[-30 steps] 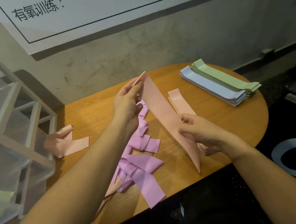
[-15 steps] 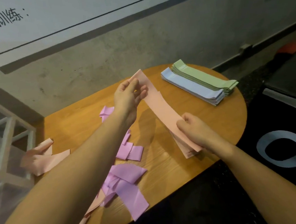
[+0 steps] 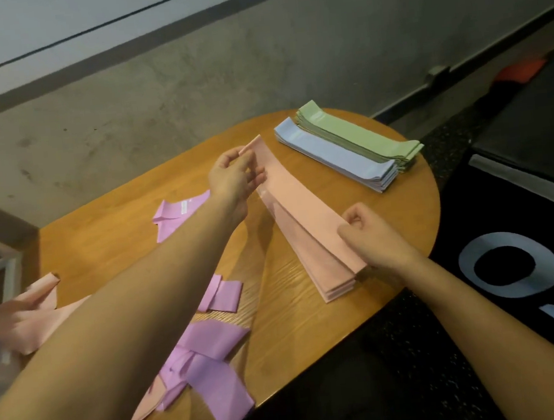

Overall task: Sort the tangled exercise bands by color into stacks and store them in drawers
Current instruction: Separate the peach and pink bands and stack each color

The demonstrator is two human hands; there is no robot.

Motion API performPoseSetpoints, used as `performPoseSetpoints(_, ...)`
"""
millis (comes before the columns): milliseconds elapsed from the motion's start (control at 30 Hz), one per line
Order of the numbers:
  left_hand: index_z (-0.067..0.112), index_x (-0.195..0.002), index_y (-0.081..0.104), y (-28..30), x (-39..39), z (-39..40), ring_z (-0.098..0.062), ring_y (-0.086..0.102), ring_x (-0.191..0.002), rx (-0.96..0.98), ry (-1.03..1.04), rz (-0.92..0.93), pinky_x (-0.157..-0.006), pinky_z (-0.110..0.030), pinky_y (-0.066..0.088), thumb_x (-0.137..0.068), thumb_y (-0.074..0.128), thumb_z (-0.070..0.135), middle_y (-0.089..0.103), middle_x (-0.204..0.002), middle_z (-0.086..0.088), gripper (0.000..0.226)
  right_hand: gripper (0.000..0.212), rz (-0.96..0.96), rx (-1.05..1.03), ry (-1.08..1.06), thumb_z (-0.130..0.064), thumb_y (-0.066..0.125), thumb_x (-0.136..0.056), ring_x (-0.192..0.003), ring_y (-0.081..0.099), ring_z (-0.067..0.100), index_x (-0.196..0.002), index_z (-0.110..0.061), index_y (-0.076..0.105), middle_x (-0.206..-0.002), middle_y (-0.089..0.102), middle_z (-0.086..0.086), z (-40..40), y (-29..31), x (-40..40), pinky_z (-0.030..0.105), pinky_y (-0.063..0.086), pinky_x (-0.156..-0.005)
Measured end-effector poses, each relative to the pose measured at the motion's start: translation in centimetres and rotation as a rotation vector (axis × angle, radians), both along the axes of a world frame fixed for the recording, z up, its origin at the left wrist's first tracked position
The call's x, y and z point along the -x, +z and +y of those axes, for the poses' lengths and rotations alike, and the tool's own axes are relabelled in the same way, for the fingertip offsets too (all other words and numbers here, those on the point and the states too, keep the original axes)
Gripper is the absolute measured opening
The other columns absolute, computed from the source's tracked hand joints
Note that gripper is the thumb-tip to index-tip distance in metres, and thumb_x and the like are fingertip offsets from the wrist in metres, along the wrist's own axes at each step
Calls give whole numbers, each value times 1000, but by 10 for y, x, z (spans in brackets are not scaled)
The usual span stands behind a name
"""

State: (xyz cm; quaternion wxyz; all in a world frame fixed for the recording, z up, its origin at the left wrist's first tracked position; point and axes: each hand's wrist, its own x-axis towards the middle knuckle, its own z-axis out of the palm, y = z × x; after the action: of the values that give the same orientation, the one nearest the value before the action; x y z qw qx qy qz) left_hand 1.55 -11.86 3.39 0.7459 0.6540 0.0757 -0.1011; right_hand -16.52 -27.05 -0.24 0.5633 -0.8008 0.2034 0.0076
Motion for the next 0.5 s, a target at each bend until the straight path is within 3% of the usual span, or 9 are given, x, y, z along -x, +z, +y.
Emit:
performPoseSetpoints(100, 16, -105, 65, -7, -8, -3, -23, 70, -83, -73, 11, 7, -82, -39, 63, -99, 63, 14, 71, -104, -13, 7, 17, 26, -121, 30, -26, 65, -83, -54, 54, 16, -98, -25, 58, -80, 60, 6, -1, -8, -1, 29, 39, -43)
performPoseSetpoints(167, 14, -108, 65, -12, -15, -3, -22, 70, -81, -136, -1, -9, -82, -39, 63, -98, 63, 14, 72, -104, -13, 10, 15, 42, -210, 57, -18, 69, -88, -47, 53, 10, -101, -22, 62, -81, 61, 7, -1, -9, -4, 25, 38, -40)
performPoseSetpoints(333, 15, -112, 65, -26, -28, -4, -20, 70, -80, -244, -5, -43, -80, -39, 63, -98, 65, 16, 71, -101, -10, 14, 19, 127, -215, 171, -14, 70, -92, -54, 56, 8, -111, -19, 65, -73, 69, -1, -2, -4, -6, 25, 45, -52)
performPoseSetpoints(500, 16, -110, 64, -36, -31, -11, -22, 70, -77, -306, -86, -68, -76, -36, 64, -99, 63, 17, 71, -102, -14, 12, 27, 200, -115, 225, -19, 74, -89, -49, 58, 3, -114, -22, 64, -60, 66, -7, -10, -8, -9, 20, 44, -48)
